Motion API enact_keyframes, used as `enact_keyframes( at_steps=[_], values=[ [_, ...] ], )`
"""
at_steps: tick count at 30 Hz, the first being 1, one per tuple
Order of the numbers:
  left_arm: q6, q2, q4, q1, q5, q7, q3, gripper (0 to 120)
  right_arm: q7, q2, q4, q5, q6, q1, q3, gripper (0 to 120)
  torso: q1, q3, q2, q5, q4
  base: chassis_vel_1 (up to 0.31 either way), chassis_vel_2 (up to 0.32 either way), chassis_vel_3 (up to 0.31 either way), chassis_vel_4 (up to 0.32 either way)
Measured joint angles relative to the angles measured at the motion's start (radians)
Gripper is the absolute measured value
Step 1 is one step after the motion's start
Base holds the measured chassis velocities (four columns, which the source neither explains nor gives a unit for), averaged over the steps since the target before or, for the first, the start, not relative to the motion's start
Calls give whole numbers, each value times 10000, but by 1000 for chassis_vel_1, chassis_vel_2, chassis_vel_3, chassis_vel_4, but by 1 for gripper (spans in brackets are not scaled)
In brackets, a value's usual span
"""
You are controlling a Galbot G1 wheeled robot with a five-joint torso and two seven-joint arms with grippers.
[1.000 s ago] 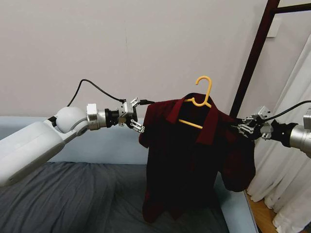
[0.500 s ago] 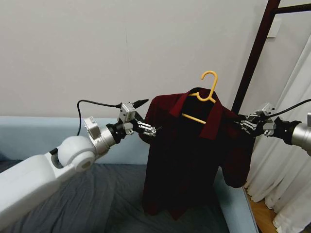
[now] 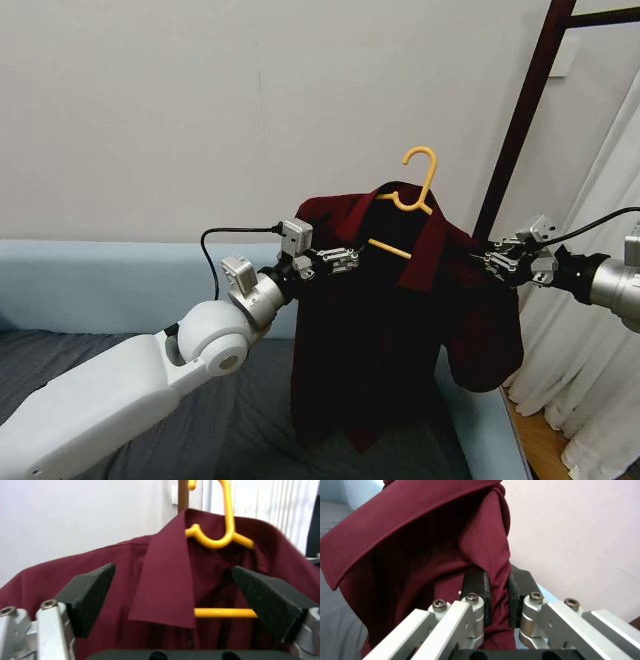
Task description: Pick up the clothes from the sofa and hang them on the clothes hanger.
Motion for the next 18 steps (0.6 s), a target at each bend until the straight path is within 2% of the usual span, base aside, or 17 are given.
enact_keyframes(
  at_steps=[6,11,12,16,17,18],
  values=[
    [0,-254,370,-76,-53,-12,124,79,111,-48,163,188,-183,0,112,8,0,0,0,-1,0,0,0,0,0],
    [-24,-500,621,-100,-52,149,239,58,191,-118,237,363,-200,-22,168,8,0,0,-1,-2,0,0,0,0,0],
    [-24,-500,621,-100,-52,149,239,58,191,-118,237,363,-200,-22,168,8,0,0,-1,-2,0,0,0,0,0],
    [-26,-571,656,-218,-36,179,303,39,191,-81,121,343,-180,-41,159,8,0,0,-2,-1,-1,0,0,0,0],
    [-26,-571,656,-218,-36,179,303,39,191,-81,121,343,-180,-41,159,8,0,0,-2,-1,-1,0,0,0,0],
    [-30,-575,661,-225,-34,176,305,34,191,-58,113,334,-173,-45,151,8,0,0,-2,0,-1,0,0,0,0]
  ],
)
